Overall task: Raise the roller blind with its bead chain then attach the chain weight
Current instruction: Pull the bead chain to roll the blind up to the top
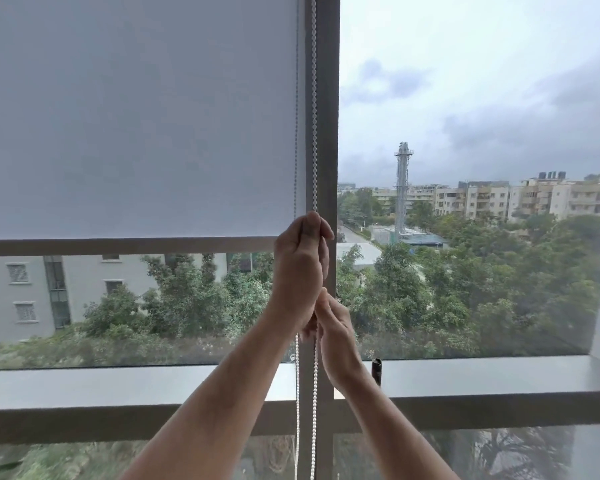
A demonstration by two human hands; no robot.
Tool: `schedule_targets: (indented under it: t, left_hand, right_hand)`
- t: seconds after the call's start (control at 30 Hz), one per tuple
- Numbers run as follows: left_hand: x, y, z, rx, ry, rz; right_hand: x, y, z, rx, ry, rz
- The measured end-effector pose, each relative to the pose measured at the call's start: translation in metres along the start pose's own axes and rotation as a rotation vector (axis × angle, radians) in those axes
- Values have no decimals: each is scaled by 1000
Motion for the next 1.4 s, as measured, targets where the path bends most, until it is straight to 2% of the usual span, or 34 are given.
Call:
schedule_targets:
  t: [0.07, 0.23, 0.47, 0.57, 0.67, 0.77, 0.87, 0.93, 1.03, 1.1, 1.27, 1.4]
  left_hand:
    - [0, -3, -3, 45, -6, 31]
    - [-5, 5, -17, 54, -12, 98]
    - [-25, 33, -55, -2, -70, 118]
    - [-24, 33, -61, 5, -76, 131]
    - [-21, 28, -60, 12, -70, 146]
    - [-20, 23, -53, 4, -6, 93]
    - [-16, 22, -46, -24, 119, -6]
    - [-20, 25, -39, -58, 94, 24]
    - [-33, 24, -21, -137, -24, 77]
    - [-37, 13, -6, -105, -45, 122]
    - [-19, -35, 27, 23, 45, 93]
    - [9, -61, 45, 17, 146, 27]
  right_hand:
    - [-5, 2, 10, 54, 28, 23]
    - [-19, 59, 63, 17, -158, -12]
    - [28, 146, 114, -28, -23, 86]
    - [38, 161, 126, -35, -175, 103]
    - [35, 174, 121, -206, -362, -18]
    - [34, 189, 110, -387, -390, -46]
    - [32, 200, 102, -449, -402, -40]
    - [31, 200, 95, -470, -417, -48]
    - [30, 181, 79, -474, -420, -101]
    - [28, 160, 65, -451, -411, -130]
    - [23, 104, 31, -379, -373, -147]
    - [16, 81, 22, -287, -372, -99]
Point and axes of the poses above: each hand's wrist, its own z-axis towards the middle knuckle, its own x-axis out of the palm, y = z × x, the point moved 7 cm from there along z, towards the middle knuckle, and after that the axes turned 4 degrees about -y, right-handed, at the moved point
